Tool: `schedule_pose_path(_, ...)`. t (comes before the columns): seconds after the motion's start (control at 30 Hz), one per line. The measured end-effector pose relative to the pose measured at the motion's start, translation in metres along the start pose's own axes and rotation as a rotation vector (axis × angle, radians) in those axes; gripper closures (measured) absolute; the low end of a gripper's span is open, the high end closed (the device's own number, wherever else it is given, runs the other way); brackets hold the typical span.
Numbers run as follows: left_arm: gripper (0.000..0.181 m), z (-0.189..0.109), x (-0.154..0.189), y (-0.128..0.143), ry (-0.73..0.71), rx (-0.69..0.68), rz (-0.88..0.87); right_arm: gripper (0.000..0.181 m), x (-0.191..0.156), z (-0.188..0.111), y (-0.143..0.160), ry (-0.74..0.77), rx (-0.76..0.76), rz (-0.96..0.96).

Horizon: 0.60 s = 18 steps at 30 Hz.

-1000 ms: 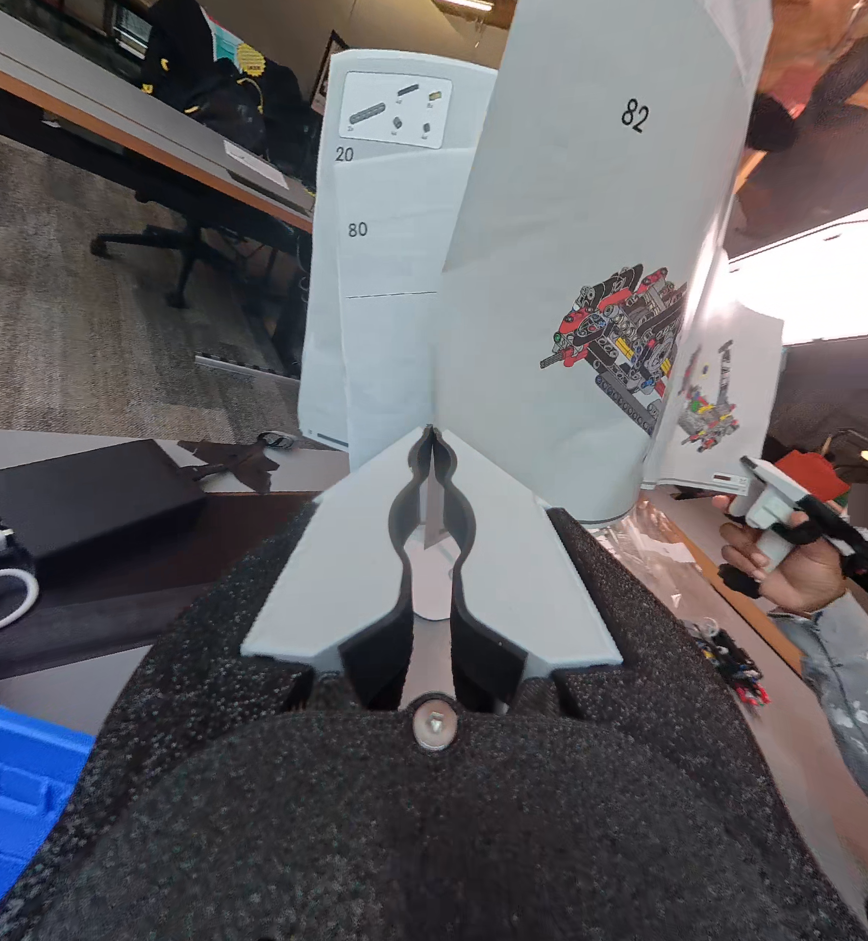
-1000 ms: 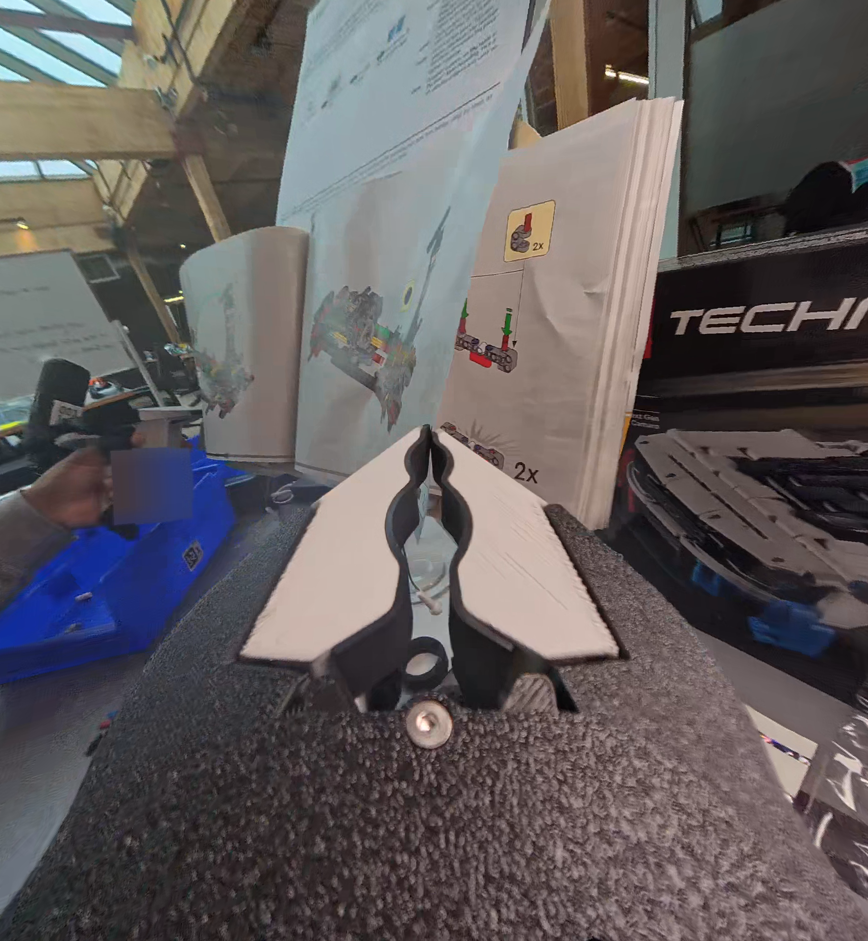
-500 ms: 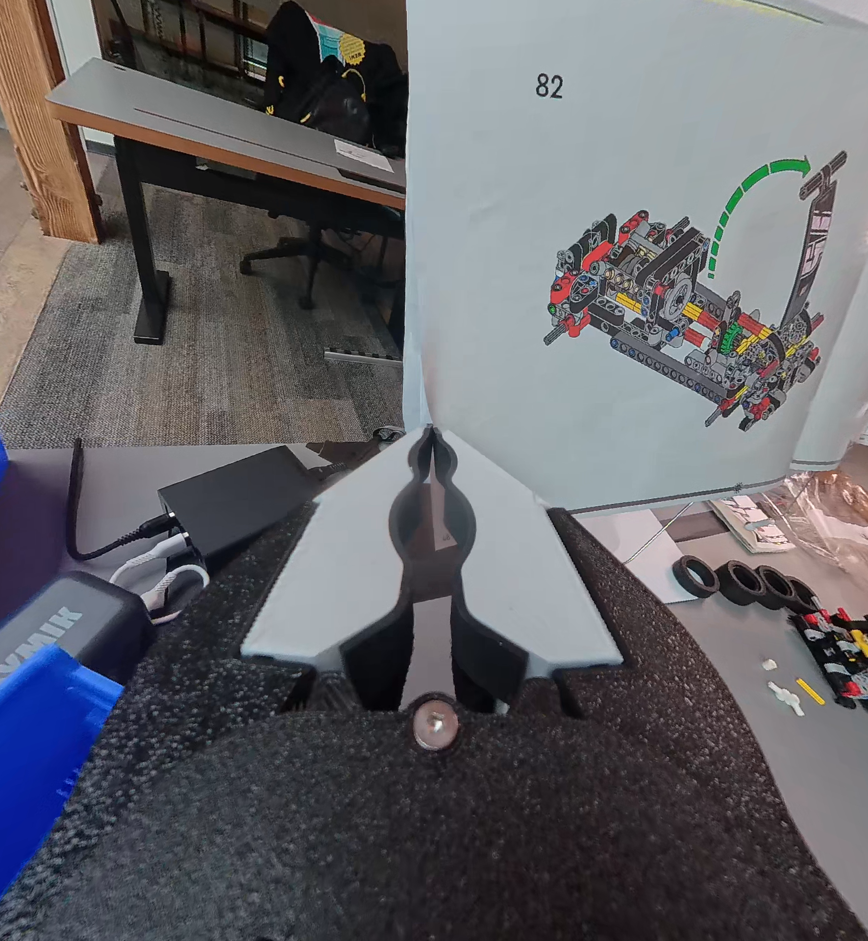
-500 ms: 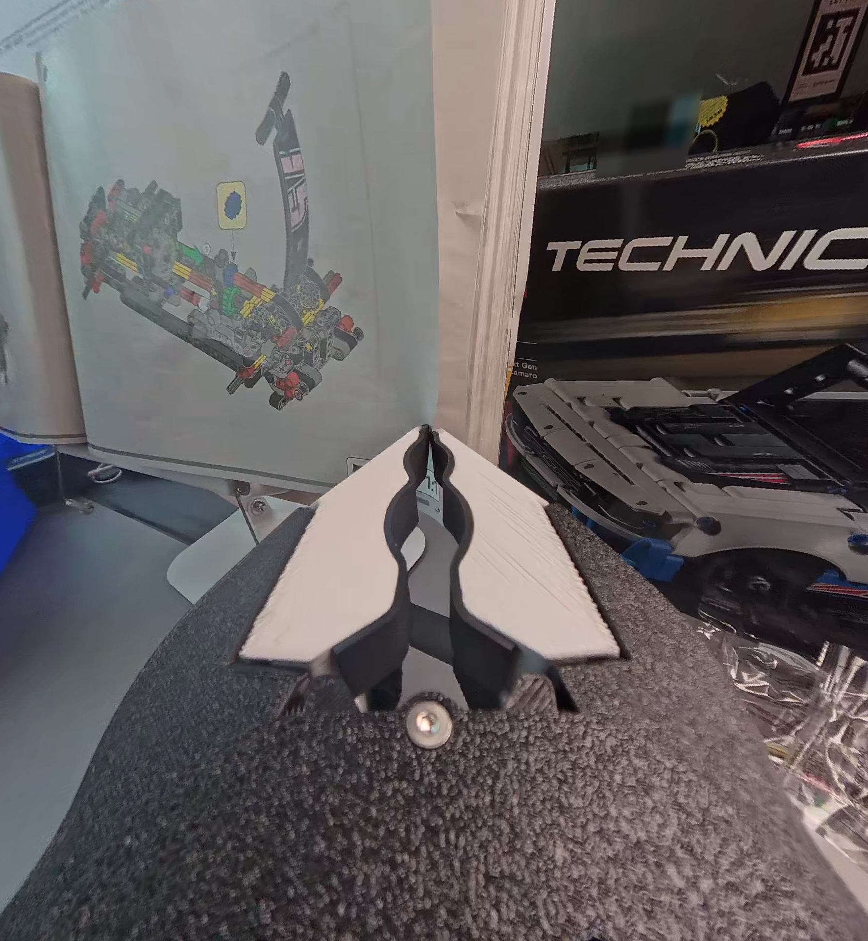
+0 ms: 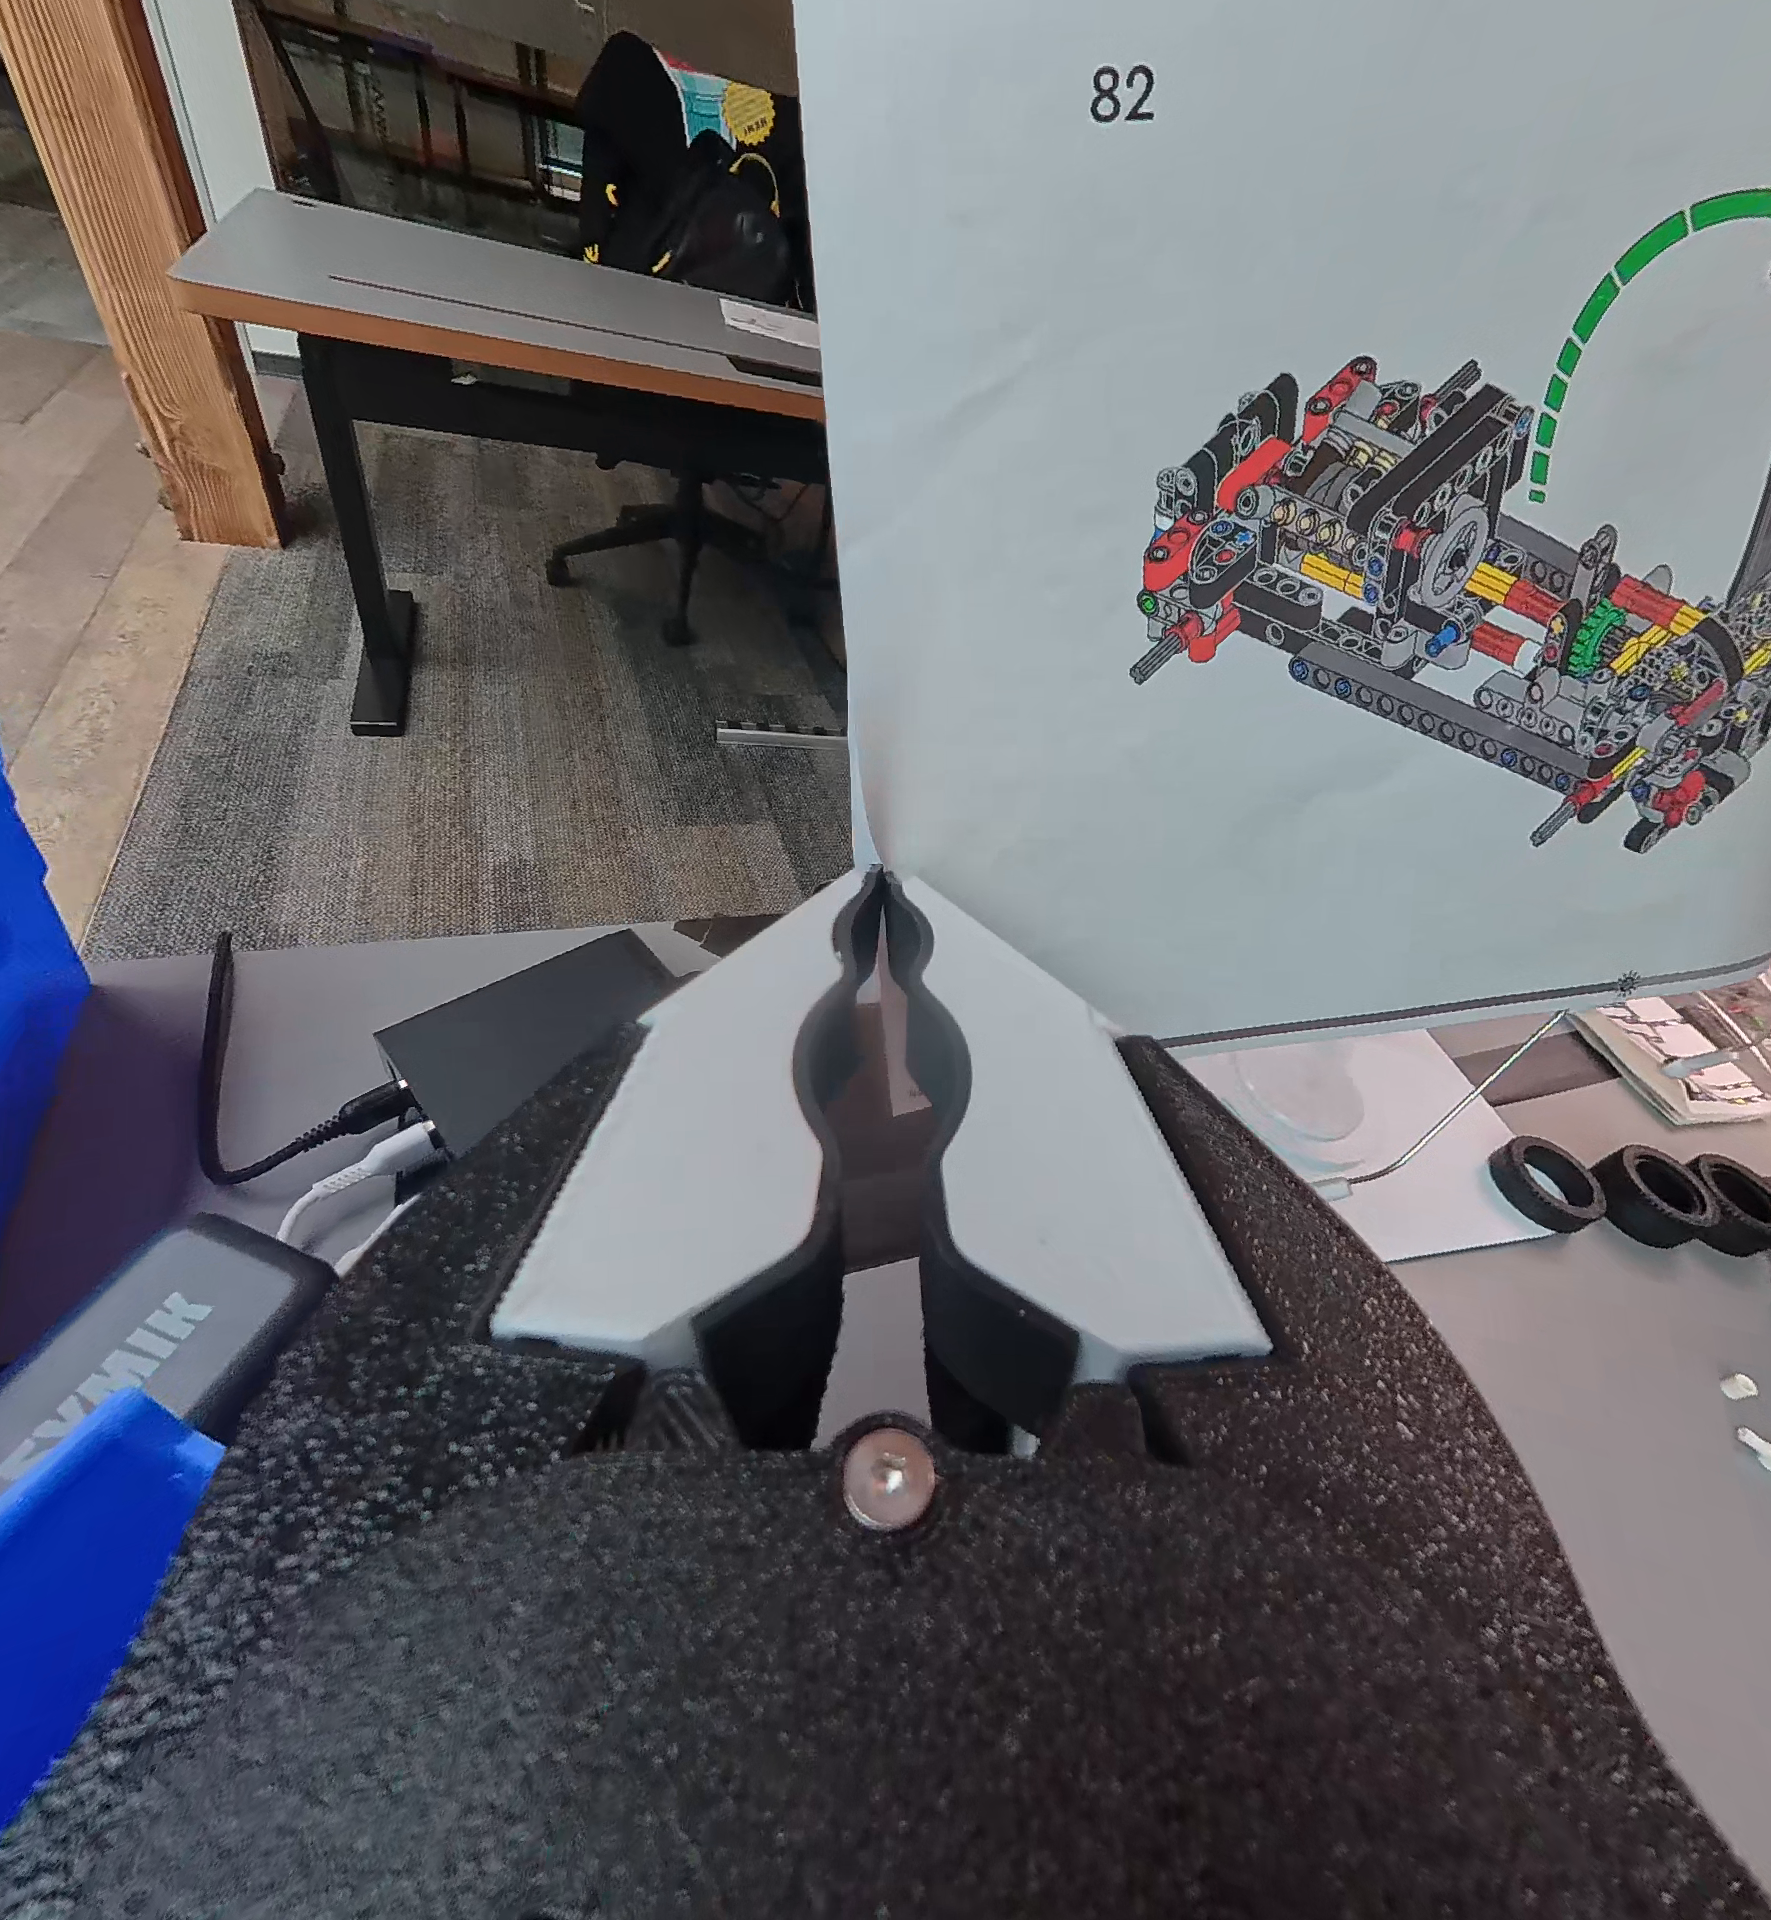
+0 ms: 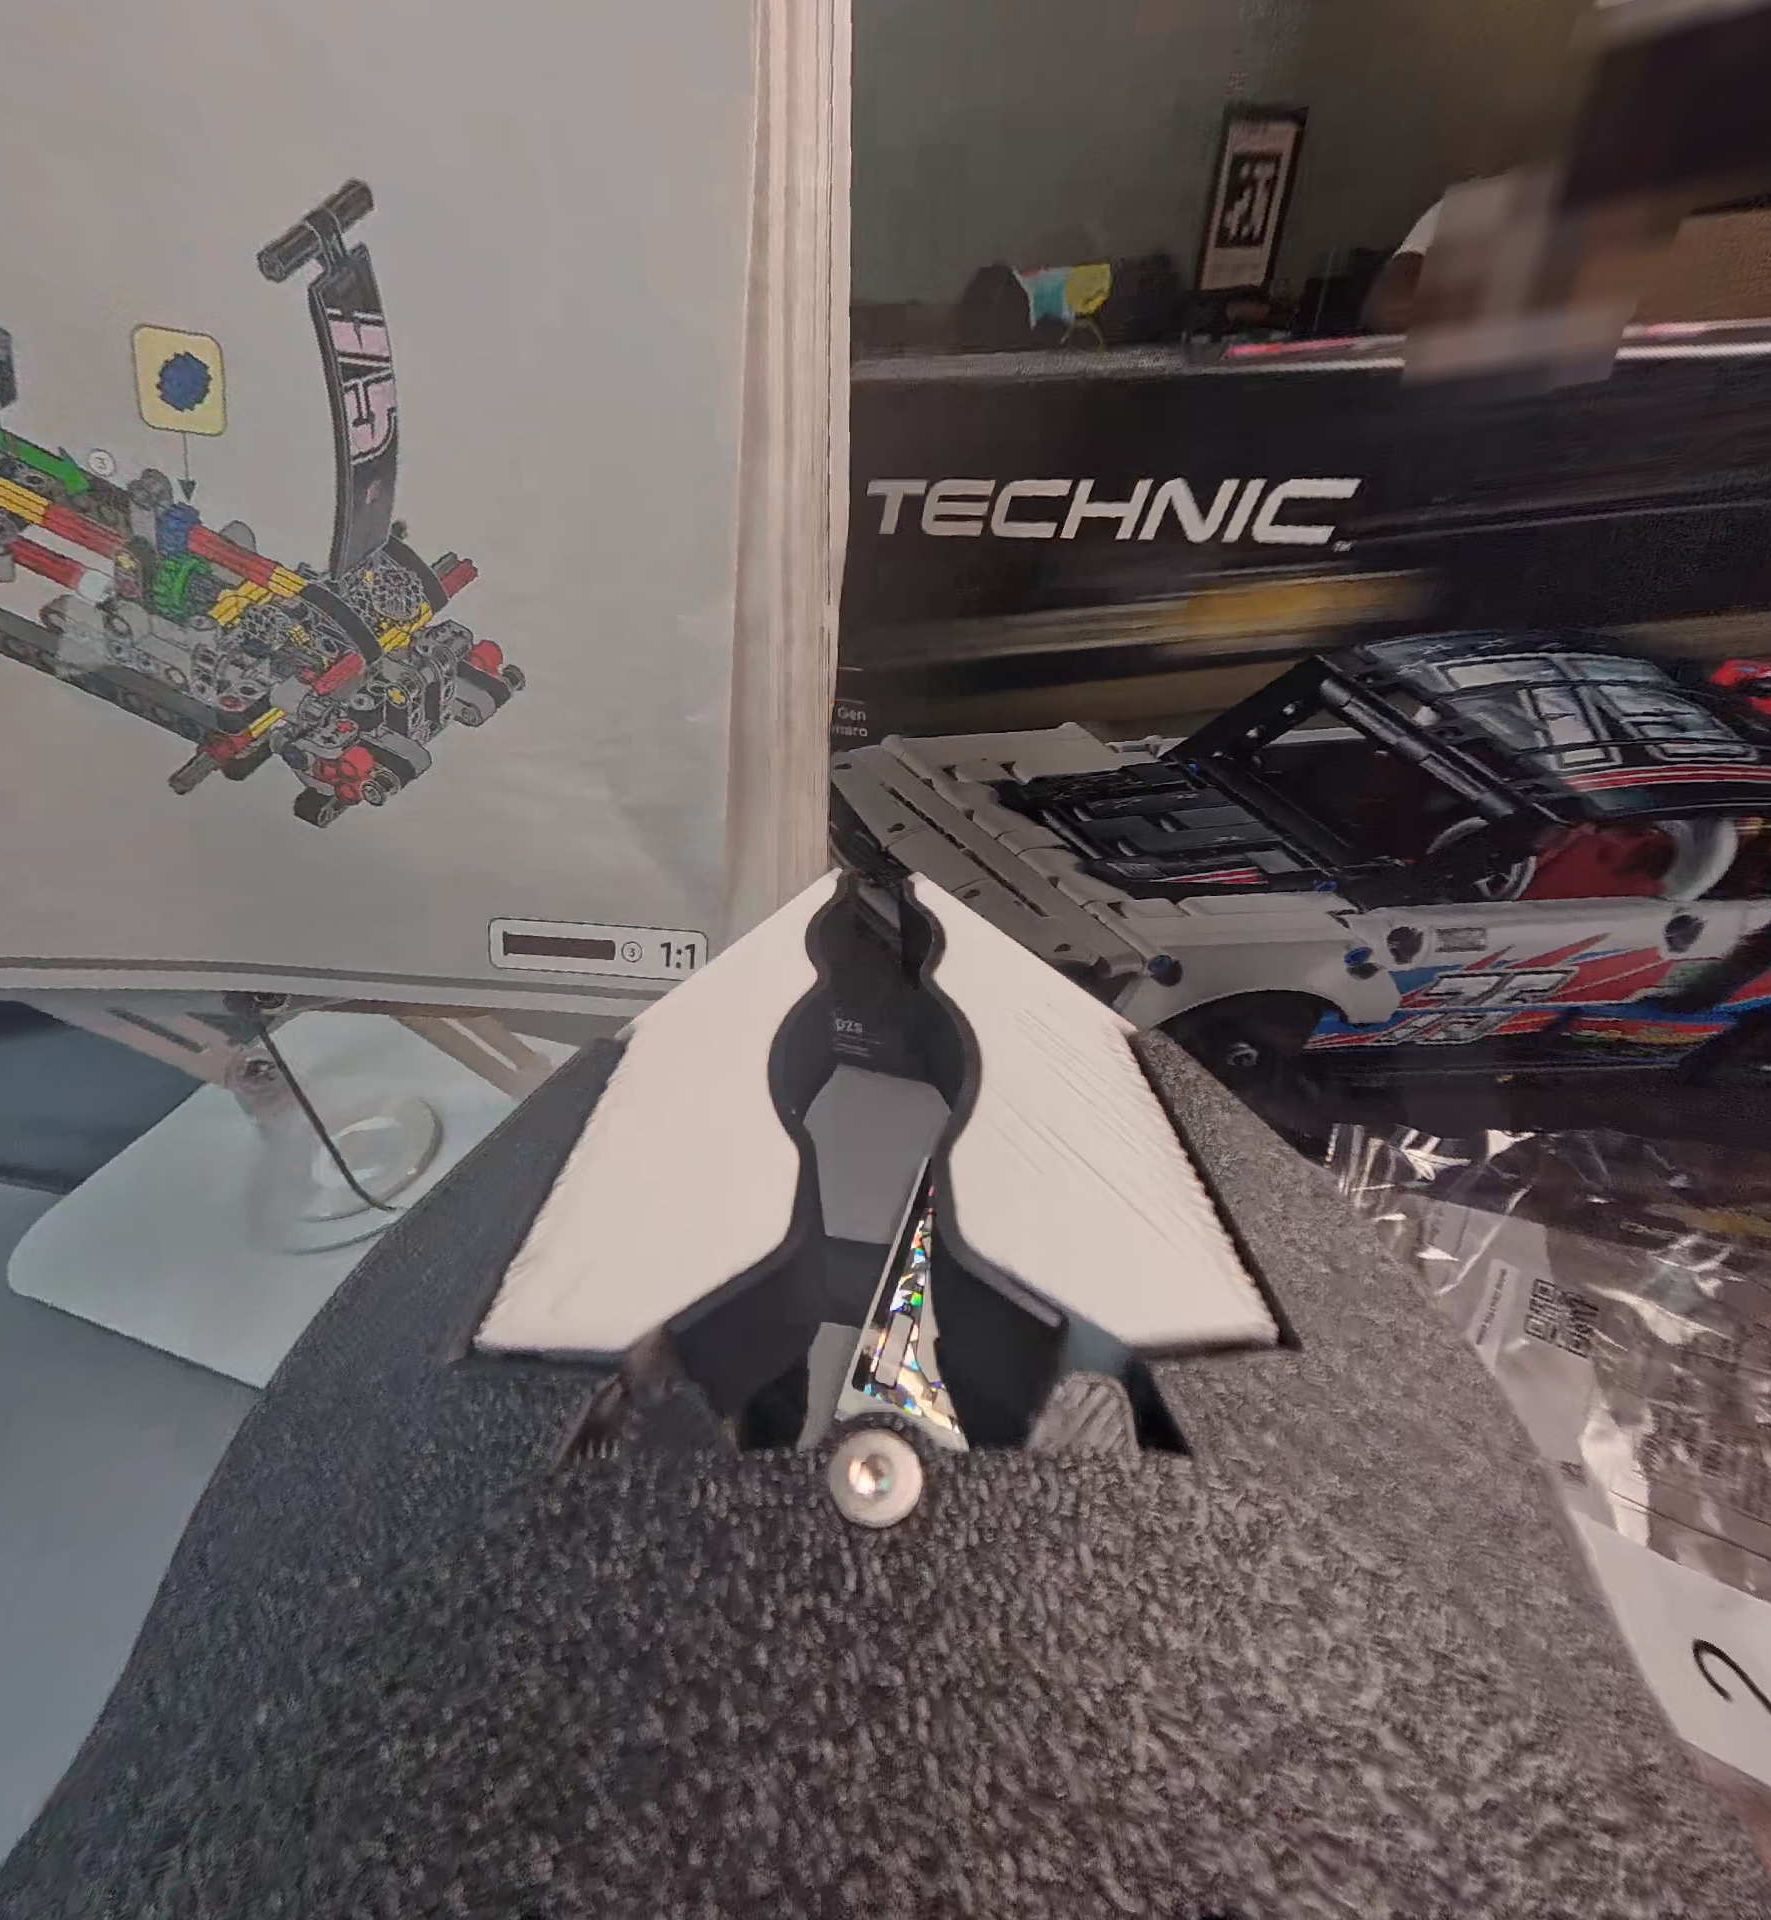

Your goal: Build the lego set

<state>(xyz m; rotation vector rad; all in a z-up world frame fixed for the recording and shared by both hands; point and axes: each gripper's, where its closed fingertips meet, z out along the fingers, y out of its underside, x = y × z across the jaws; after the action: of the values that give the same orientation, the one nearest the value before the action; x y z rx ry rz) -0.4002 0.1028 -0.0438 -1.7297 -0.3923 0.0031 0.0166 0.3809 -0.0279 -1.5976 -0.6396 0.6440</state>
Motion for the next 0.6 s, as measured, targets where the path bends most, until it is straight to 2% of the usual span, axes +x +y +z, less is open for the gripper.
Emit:
schedule_pose_path(0.07,0.181,0.000,0.000,-0.002,-0.011,0.005,0.018,0.177,-0.010,-0.017,-0.021,0.033,0.107,-0.089)
schedule_pose_path(0.17,0.181,0.000,-0.001,-0.005,-0.019,0.009,0.023,0.175,-0.065,-0.030,-0.037,-0.105,0.180,-0.220)
schedule_pose_path(0.3,0.181,0.001,-0.002,-0.008,-0.031,0.021,0.013,0.171,-0.142,-0.027,-0.026,-0.303,0.122,-0.299)
schedule_pose_path(0.4,0.181,0.002,-0.002,-0.008,-0.041,0.022,0.015,0.166,-0.190,-0.014,-0.014,-0.353,0.074,-0.296)
schedule_pose_path(0.5,0.181,0.000,-0.002,-0.009,-0.037,0.023,0.007,0.161,-0.204,0.009,-0.001,-0.289,0.011,-0.310)
schedule_pose_path(0.6,0.181,-0.004,0.000,-0.007,-0.012,0.005,0.003,0.155,-0.186,0.024,0.001,-0.206,-0.011,-0.283)
